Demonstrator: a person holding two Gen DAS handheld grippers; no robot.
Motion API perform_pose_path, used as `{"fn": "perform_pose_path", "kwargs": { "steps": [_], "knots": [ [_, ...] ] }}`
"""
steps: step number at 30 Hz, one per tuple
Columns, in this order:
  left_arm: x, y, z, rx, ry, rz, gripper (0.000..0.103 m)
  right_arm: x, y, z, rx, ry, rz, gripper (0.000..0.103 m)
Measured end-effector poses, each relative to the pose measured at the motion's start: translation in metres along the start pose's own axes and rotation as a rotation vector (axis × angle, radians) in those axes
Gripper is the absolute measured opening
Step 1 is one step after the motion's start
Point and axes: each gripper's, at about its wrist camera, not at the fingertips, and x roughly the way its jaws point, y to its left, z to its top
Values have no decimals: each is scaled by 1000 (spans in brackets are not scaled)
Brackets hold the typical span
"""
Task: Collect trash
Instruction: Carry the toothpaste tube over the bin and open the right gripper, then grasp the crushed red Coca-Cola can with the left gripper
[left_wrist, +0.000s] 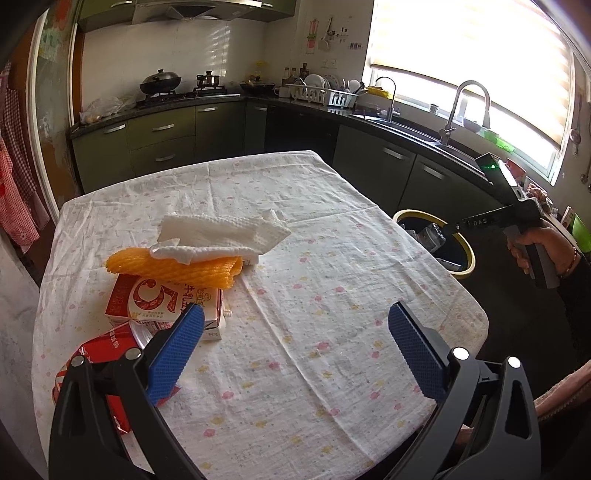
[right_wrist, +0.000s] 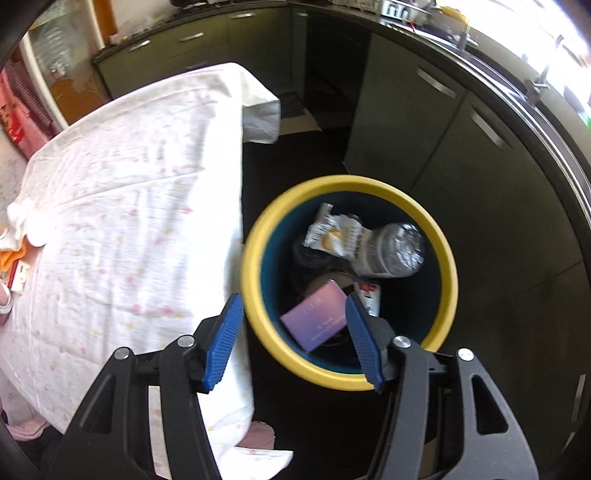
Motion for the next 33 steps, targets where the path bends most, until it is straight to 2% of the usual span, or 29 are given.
{"fn": "perform_pose_path", "kwargs": {
  "steps": [5,9,13,16,18,21,23,25,27,30,32,33],
  "knots": [
    [-7,13,-1,-20,4,33,98,-10,25,1,-46,-16,35,56],
    [-19,40,-4,-69,19,52,98,-12,41,-2,-74,-18,68,57],
    [-28,74,-15,-131,32,160,98,-16,56,-5,-104,-21,89,57],
    [-27,98,-26,-190,54,197,98,-17,64,-7,-122,-19,101,59],
    [-25,107,-31,-190,65,211,98,-16,67,-6,-131,-14,105,59],
    [-19,116,-35,-182,129,272,98,-14,71,-6,-138,-9,108,59],
    [-19,123,-38,-257,141,267,98,-12,74,-6,-141,-6,115,60],
    [-25,122,-39,-273,110,236,98,-11,78,-5,-145,-3,122,60],
    [-30,113,-32,-178,88,199,98,-7,82,-4,-158,6,127,60],
    [-35,94,-15,163,120,115,98,-4,87,-3,-178,16,125,61],
    [-33,92,-7,341,143,92,98,-5,89,-3,-180,16,132,61],
    [-31,94,-4,389,170,89,98,-5,90,-4,-180,15,134,61]
  ]
}}
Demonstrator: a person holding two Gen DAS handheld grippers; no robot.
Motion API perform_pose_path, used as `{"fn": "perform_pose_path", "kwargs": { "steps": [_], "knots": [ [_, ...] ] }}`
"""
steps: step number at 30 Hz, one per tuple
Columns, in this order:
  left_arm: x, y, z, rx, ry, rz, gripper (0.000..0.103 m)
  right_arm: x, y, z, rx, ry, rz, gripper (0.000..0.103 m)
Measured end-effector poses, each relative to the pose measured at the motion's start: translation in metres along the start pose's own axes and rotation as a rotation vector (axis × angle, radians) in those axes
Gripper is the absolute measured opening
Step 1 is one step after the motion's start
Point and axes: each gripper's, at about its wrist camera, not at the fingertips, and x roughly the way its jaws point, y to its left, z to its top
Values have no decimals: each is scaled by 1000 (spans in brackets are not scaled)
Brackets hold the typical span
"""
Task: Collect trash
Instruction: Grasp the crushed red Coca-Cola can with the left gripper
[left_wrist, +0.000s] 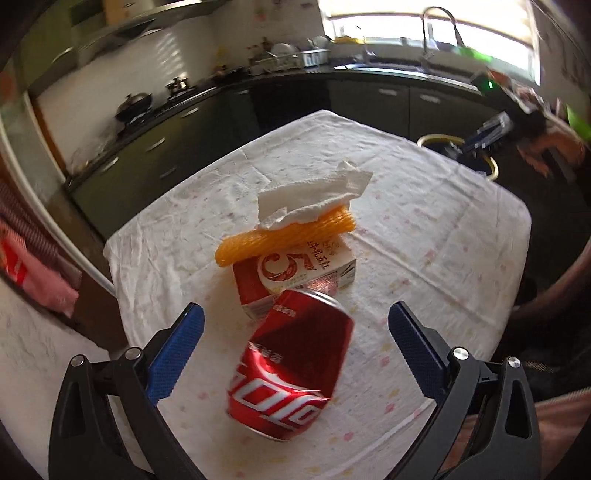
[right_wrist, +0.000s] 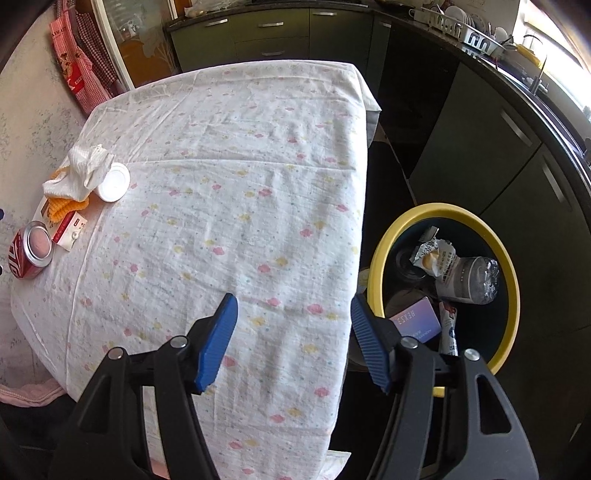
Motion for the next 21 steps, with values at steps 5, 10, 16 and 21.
{"fn": "perform_pose_path", "kwargs": {
  "steps": [5,10,16,21],
  "knots": [
    [29,6,-7,166,185,-164,98,1,5,-5,4,15,4,62],
    [51,-2,-18,209,257,-192,98,2,5,-2,12,22,-1,62],
    [60,-13,-25,258,262,-142,98,8,14,4,-12,32,12,63],
    [72,-13,-27,261,279,-115,91,12,19,5,-20,38,23,63]
  ]
}}
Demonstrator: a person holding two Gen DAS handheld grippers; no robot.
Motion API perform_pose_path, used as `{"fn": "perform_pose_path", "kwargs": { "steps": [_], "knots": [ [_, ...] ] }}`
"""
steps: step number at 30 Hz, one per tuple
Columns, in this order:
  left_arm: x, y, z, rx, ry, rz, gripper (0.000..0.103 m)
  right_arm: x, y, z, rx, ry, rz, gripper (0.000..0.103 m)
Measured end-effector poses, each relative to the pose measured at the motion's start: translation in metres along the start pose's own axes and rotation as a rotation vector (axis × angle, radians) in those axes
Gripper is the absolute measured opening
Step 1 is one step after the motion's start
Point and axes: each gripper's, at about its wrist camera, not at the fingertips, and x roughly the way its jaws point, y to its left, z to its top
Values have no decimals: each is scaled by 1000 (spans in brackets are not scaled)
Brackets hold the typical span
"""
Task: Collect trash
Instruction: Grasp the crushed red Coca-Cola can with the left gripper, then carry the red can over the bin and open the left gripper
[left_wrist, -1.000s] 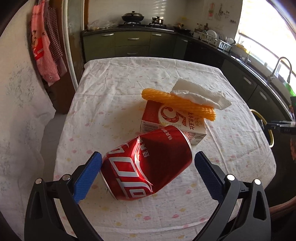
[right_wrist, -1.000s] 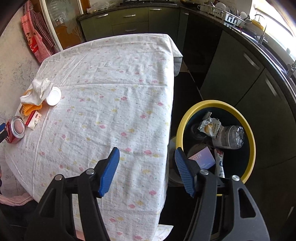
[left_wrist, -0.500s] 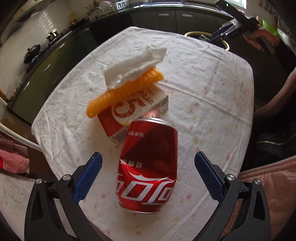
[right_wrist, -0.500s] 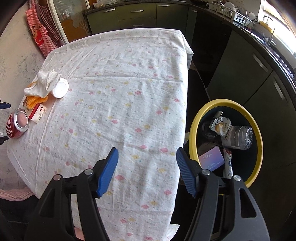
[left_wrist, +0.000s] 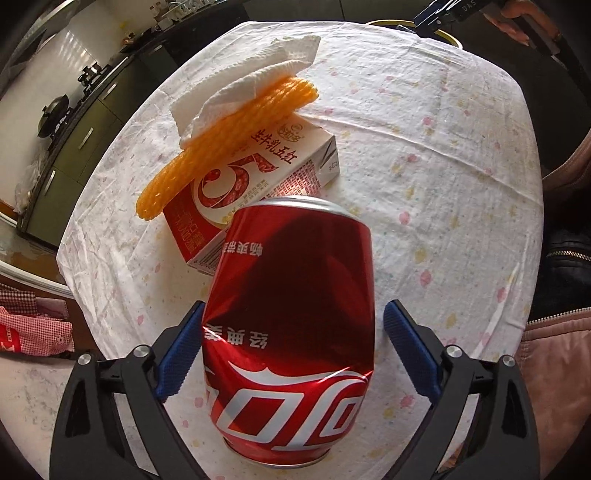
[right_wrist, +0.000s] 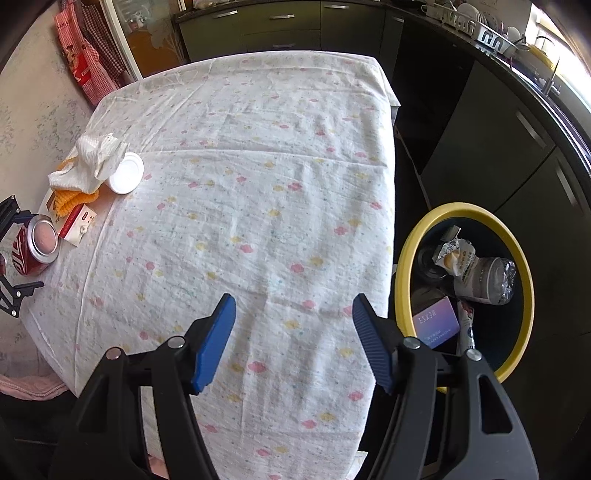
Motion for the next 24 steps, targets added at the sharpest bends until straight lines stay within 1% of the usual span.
{"fn": "perform_pose_path", "kwargs": {
  "steps": [2,3,4,8,10,17,20,24],
  "knots": [
    [1,5,-1,-21,-7,-24,84,0,1,-1,-1,2,-1,63],
    [1,8,-1,-36,-6,-42,77,0,0,-1,2,2,-1,63],
    [1,10,-2,-49,-6,-47,72,0,0,-1,5,1,0,63],
    [-2,10,-4,-53,-8,-60,72,-1,-2,-3,12,-3,0,63],
    [-7,11,-3,-62,-25,-83,72,-2,-2,-3,12,-4,3,63],
    [-36,-2,8,-78,-76,-85,72,-3,-2,-5,15,-8,5,63],
    [-46,-11,24,-80,-99,-91,72,-9,-8,-9,31,-22,2,63],
    [-51,-21,57,-71,-136,-97,72,-20,-24,-20,70,-42,-11,63]
  ]
}}
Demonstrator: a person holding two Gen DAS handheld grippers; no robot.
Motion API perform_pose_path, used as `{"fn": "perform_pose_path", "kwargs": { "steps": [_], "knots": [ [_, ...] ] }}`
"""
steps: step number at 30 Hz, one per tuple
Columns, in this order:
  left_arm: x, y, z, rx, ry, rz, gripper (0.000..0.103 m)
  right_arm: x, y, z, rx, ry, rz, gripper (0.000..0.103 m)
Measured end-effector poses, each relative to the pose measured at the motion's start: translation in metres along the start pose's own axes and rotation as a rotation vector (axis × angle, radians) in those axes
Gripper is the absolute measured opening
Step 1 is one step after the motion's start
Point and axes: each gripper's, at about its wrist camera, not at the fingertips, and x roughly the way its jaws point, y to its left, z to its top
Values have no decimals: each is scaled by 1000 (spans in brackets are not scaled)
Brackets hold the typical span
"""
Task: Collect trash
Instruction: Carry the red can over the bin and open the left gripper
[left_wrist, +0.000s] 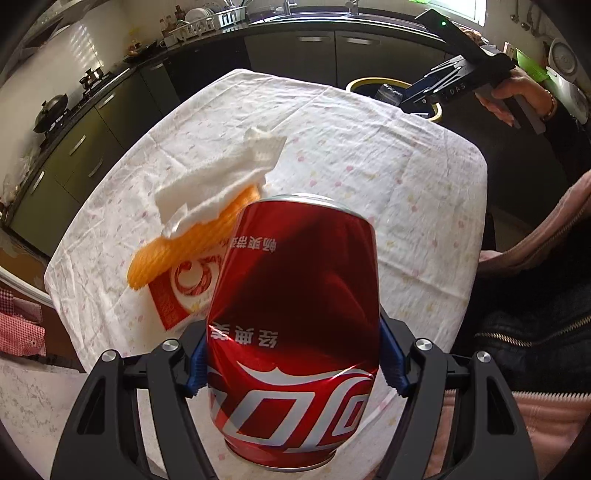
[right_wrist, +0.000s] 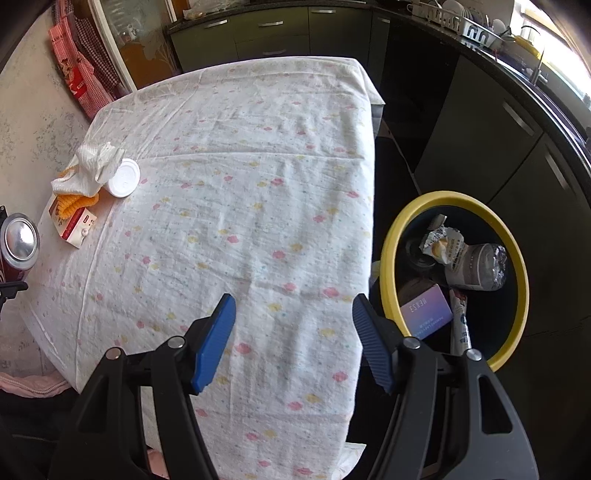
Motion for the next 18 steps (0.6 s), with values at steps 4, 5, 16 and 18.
{"fn": "perform_pose_path", "kwargs": {
  "steps": [4,5,16,18],
  "knots": [
    [6,-22,46,68,-37,-39,72,-13,-28,-20,67,-19,-22,63],
    [8,-28,62,86,-52,-59,72,-16,-36,-26,87,-22,-32,63],
    [74,-97,246,219,-138,-220,72,-41,-128,-99,314,-34,-140,63],
    [95,-110,277,220,-122,-240,72,-41,-138,-105,334,-37,-139,63]
  ]
}}
